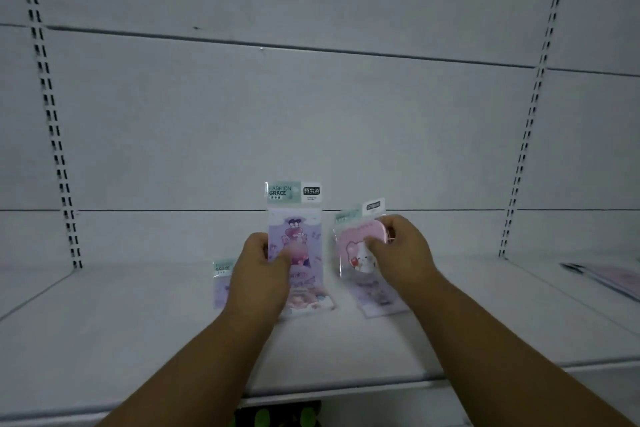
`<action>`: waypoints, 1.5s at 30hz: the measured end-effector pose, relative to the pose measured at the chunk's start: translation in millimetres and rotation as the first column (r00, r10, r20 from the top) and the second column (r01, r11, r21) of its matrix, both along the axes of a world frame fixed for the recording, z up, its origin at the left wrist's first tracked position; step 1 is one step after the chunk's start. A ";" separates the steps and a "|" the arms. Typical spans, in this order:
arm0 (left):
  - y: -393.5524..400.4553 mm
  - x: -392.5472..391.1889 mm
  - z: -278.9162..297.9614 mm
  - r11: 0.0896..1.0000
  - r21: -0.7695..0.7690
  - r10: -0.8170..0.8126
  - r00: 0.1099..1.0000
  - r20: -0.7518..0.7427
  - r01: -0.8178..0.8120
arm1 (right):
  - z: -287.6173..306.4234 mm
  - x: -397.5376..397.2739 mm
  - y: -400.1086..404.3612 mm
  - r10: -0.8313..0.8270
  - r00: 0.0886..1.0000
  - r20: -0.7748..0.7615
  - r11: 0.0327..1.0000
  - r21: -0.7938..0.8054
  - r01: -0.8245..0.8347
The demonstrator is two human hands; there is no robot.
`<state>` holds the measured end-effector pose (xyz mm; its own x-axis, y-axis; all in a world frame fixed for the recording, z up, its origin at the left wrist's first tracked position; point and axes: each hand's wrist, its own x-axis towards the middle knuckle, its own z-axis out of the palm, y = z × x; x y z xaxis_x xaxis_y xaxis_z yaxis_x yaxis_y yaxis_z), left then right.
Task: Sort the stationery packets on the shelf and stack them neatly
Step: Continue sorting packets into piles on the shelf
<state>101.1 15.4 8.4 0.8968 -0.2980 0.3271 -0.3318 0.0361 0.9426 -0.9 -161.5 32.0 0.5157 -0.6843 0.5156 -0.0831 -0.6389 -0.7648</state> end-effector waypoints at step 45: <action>-524.2 -271.4 -18.2 0.752 0.618 -0.352 0.933 0.080 0.231 | 13.2 -336.0 -446.0 -0.054 0.978 0.200 0.957 0.291 -0.006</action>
